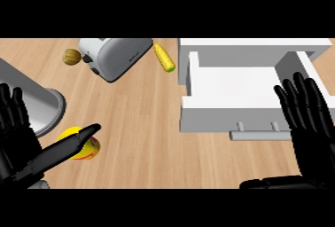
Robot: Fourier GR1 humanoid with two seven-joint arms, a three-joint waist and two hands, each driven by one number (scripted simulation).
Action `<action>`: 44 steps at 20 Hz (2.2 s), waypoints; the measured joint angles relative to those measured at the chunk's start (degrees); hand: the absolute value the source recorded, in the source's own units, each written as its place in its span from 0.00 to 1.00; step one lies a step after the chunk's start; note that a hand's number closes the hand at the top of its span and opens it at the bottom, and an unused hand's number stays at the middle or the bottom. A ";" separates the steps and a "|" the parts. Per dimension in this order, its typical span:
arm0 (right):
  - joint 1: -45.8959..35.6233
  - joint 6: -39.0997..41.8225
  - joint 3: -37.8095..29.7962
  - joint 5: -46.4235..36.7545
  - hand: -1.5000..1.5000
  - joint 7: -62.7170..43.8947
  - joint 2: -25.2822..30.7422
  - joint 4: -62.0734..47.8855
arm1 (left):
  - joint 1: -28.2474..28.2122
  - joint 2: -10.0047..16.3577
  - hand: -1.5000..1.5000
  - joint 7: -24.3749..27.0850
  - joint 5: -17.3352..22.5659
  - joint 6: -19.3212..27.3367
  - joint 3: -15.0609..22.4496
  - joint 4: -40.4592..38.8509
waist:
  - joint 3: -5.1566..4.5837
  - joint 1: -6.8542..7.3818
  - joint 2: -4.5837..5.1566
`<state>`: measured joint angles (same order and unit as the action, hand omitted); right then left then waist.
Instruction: Pick up the cup, place it into the drawer and close the drawer
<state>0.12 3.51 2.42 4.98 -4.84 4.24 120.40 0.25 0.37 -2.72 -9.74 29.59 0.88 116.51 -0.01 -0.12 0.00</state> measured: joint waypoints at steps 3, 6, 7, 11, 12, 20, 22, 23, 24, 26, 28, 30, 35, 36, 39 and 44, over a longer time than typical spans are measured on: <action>-3.31 -0.07 -1.01 0.44 0.00 -0.95 0.11 -2.38 | 0.55 -0.18 0.00 0.30 -0.65 3.39 2.01 -1.10 | 0.01 0.09 0.01; -4.45 -0.39 -1.37 0.32 0.00 -1.94 -0.05 -2.61 | 2.06 -0.27 0.00 -0.76 -2.01 6.42 3.66 -2.20 | 0.01 0.09 0.00; -4.45 0.47 -2.58 1.50 0.00 -1.95 0.65 -2.69 | 2.58 -0.24 0.00 -1.63 -2.55 6.61 3.62 -1.99 | 0.01 0.09 0.00; -4.51 -0.12 -1.54 0.43 0.00 -1.97 -0.41 -2.59 | 3.66 -0.16 0.00 -2.22 -2.91 8.30 4.01 -3.22 | 0.01 0.09 -0.01; -4.33 0.17 -1.93 0.47 0.00 -1.19 -0.34 -3.26 | 3.89 -0.19 0.00 -3.39 -3.63 8.54 4.21 -2.84 | 0.01 0.10 -0.03; -4.76 0.21 -1.84 0.10 0.00 -0.46 -0.97 -3.56 | 0.73 0.11 0.00 1.58 1.34 8.92 2.37 -5.91 | 0.01 0.13 -0.02; -5.00 0.24 -1.98 0.07 0.00 -0.78 -0.93 -3.72 | -0.21 -0.05 0.00 1.68 1.00 9.65 2.82 -5.76 | 0.00 0.15 -0.02; -5.23 0.25 -2.37 0.34 0.00 -0.80 -0.88 -4.04 | -0.93 -0.06 0.00 1.22 1.07 9.57 2.72 -5.25 | 0.01 0.17 -0.03; -4.45 0.70 -2.36 0.30 0.00 0.22 -0.87 -4.27 | -1.88 -0.12 0.00 2.10 1.65 10.00 3.28 -5.40 | 0.00 0.17 -0.03; -4.28 0.51 -1.96 0.09 0.00 -0.72 -0.97 -3.07 | -3.38 -0.21 0.00 2.88 2.53 10.25 3.50 -5.62 | 0.02 0.16 -0.03; -4.26 1.28 -2.89 0.71 0.00 -0.12 -0.39 -3.57 | -3.30 0.13 0.00 2.81 3.58 10.54 3.06 -6.74 | 0.01 0.15 -0.02; -5.04 1.44 -4.01 1.70 0.00 -1.11 0.19 -3.26 | -4.74 -0.04 0.00 5.59 5.63 10.54 2.79 -8.62 | 0.01 0.16 -0.02; -4.97 2.27 -5.12 3.13 0.00 -2.00 0.94 -2.38 | -8.53 -0.12 0.00 11.60 10.21 10.08 1.07 -12.13 | 0.00 0.20 -0.03; -4.00 2.24 -4.63 2.72 0.00 -1.75 0.59 -1.83 | -8.91 -0.17 0.00 13.20 11.20 10.36 0.94 -13.41 | -0.01 0.18 -0.03; -5.53 1.83 -4.71 2.78 0.00 -3.18 0.68 -2.06 | -10.01 -0.26 0.00 16.22 13.62 10.25 0.49 -15.46 | 0.01 0.21 -0.02; -6.45 2.60 -5.80 3.95 0.00 -4.43 1.58 -1.77 | -11.96 -0.33 0.00 22.03 17.63 9.24 0.40 -19.64 | 0.00 0.22 -0.03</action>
<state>-6.32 6.11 -3.38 8.93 -9.26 5.82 118.63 -11.71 0.05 19.31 7.89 38.83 1.28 96.87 -0.01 0.11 -0.03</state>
